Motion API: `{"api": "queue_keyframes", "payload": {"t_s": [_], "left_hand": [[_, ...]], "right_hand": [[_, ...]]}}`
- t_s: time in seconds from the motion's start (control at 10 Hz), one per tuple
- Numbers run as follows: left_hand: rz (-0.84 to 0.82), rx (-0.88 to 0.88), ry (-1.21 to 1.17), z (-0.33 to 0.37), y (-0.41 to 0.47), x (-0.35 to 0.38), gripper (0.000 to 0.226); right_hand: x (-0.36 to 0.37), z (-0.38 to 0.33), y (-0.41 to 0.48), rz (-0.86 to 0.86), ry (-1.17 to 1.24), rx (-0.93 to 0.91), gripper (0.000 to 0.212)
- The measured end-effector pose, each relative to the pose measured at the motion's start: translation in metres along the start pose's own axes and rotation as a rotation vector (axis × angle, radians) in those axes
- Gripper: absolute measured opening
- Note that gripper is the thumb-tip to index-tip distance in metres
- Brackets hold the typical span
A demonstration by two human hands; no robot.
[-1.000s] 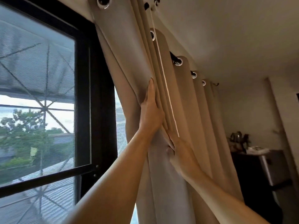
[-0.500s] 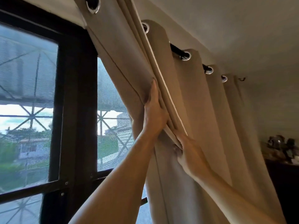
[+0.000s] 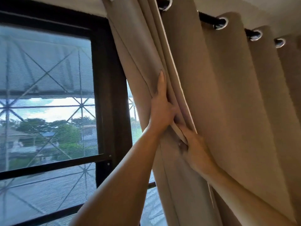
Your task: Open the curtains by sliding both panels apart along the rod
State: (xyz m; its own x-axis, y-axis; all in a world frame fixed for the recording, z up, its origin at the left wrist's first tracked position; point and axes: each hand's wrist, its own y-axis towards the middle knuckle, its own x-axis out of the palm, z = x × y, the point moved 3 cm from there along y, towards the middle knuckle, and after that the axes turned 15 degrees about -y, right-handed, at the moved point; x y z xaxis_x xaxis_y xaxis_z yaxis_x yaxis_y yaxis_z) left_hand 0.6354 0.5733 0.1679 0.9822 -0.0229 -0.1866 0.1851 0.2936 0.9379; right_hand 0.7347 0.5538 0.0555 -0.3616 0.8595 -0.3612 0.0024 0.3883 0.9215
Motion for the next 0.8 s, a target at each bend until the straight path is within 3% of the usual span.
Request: {"api": "queue_keyframes", "payload": {"t_s": [0.1, 0.2, 0.5, 0.6, 0.7, 0.8], "left_hand": [[-0.042, -0.029, 0.039, 0.002, -0.015, -0.031, 0.102], [-0.038, 0.019, 0.084, 0.009, -0.03, -0.06, 0.098], [-0.038, -0.018, 0.094, 0.01, -0.128, -0.182, 0.076], [-0.004, -0.081, 0.134, 0.011, -0.178, -0.239, 0.076], [0.014, -0.217, 0.159, 0.006, -0.242, -0.305, 0.072], [0.023, -0.395, 0.134, 0.004, -0.324, -0.364, 0.052]], "right_hand": [[0.012, -0.019, -0.009, 0.008, 0.059, 0.079, 0.042], [0.021, -0.046, -0.019, -0.011, 0.076, 0.072, 0.053], [0.012, -0.147, -0.055, -0.037, 0.101, 0.232, 0.044], [-0.003, -0.186, -0.068, -0.021, 0.289, 0.273, 0.056], [-0.027, -0.222, -0.079, 0.124, 0.337, 0.296, 0.074], [-0.057, -0.256, -0.081, 0.228, 0.334, 0.253, 0.074]]}}
